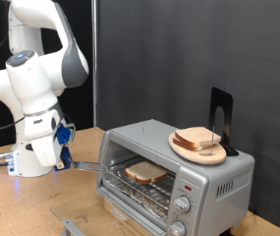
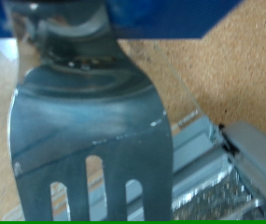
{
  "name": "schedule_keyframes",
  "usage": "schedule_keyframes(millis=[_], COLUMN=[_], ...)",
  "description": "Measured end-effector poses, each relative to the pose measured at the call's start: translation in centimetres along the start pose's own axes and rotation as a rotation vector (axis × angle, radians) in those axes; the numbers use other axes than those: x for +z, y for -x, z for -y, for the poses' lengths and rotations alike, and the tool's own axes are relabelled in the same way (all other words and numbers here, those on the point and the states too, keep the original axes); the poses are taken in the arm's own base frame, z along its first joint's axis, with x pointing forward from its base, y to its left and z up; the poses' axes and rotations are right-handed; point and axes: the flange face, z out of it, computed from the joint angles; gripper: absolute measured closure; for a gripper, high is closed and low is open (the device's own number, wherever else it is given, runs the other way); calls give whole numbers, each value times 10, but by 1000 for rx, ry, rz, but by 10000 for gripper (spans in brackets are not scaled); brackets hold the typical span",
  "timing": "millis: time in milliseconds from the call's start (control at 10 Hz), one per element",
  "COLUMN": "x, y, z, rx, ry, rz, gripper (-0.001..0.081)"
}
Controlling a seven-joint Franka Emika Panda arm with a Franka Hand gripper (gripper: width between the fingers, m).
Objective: Make a piece of toast with the oven
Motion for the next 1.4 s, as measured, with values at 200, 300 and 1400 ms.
schedule_keyframes(millis=[200, 300, 1400], x=[-20, -33, -83], y=[0, 0, -38], z=[-2, -3, 68], rx=[-3, -8, 21], ry=[-42, -63, -360], rz=[-51, -77, -238], gripper=[403, 403, 403])
